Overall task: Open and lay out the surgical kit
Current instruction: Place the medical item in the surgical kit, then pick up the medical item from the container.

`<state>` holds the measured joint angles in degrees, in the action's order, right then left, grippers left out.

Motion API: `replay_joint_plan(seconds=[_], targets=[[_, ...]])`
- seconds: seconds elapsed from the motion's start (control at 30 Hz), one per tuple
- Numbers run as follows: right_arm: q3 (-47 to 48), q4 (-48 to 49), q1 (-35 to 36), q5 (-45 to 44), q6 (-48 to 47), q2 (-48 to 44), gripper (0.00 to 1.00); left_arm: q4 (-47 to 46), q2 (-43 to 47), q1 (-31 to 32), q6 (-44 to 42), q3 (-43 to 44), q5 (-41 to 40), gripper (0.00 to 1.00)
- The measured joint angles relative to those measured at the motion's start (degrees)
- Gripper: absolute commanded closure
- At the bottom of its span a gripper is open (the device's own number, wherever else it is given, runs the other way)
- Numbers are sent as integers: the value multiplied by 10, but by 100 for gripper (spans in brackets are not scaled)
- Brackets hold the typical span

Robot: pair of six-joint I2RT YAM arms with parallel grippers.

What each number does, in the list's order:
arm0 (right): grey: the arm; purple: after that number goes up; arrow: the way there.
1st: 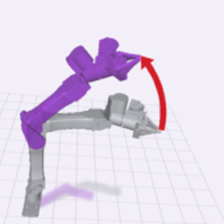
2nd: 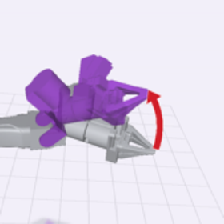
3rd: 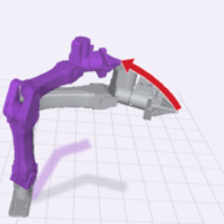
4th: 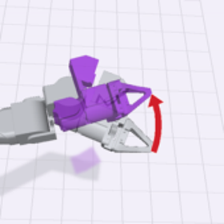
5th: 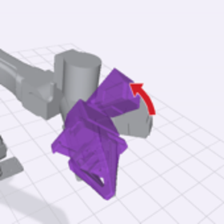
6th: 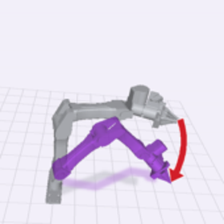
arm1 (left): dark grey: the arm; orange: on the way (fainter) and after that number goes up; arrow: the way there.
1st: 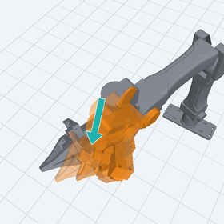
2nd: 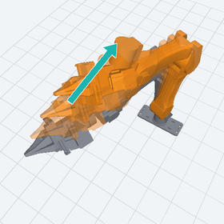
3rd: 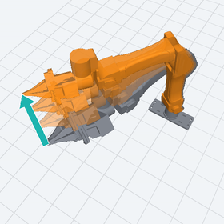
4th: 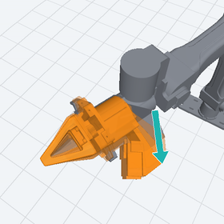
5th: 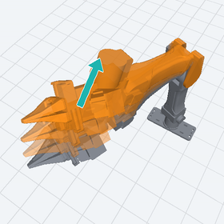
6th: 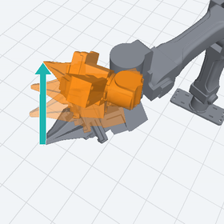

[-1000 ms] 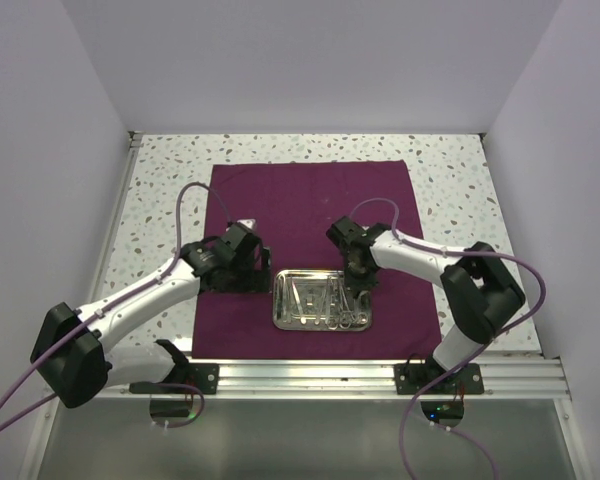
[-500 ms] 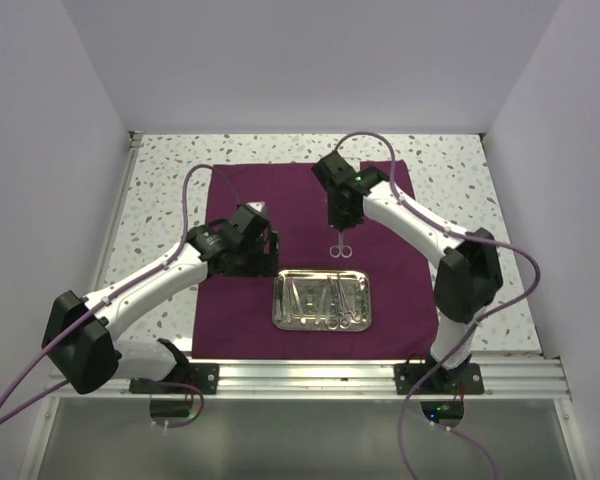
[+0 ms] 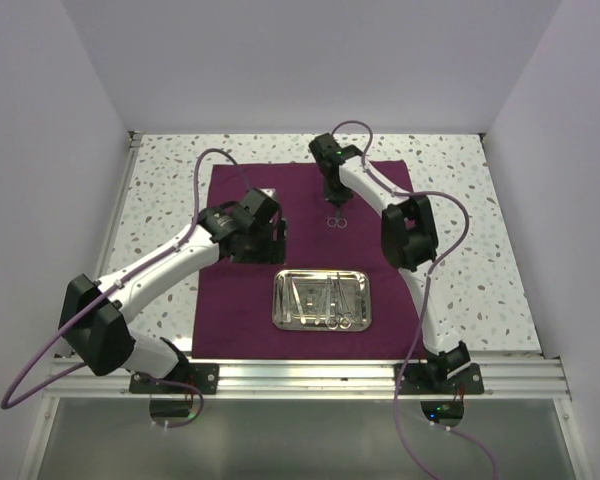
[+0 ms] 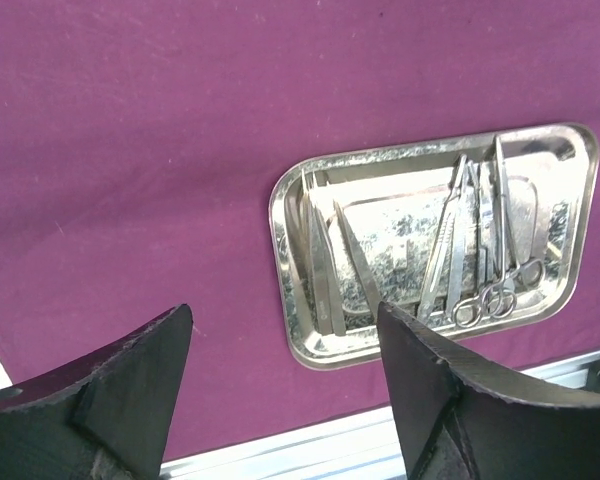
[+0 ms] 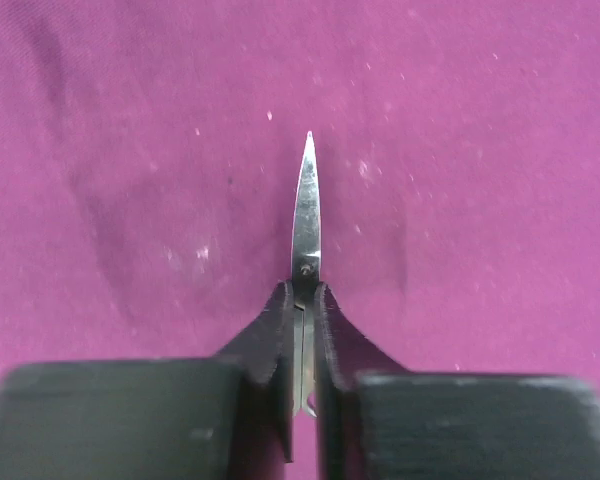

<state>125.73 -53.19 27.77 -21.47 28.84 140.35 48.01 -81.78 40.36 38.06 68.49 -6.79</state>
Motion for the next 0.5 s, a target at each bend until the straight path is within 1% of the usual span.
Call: replay_joint_plan(seconds=[0.03,0.1,0.23,0.33,0.4,0.5], targets=[[8,0,0,-1,0,8,39,3,-1,0,0,0,2,25],[10,3,-1,-2,0,11,2,7,-1,1,0,0,4,26],[-2,24,0,-10,-2,5,2,1,-1,4,5,-7,12,41],[-63,40,0,-15,0,-32,2,-12,-1,14,8,-26,26,49],[-122,44,0,-16,0,-80,2,-23,-7,25,15,-35,35,53],[-219,49,0,-18,0,-181,2,-42,-26,46,25,-37,43,53]])
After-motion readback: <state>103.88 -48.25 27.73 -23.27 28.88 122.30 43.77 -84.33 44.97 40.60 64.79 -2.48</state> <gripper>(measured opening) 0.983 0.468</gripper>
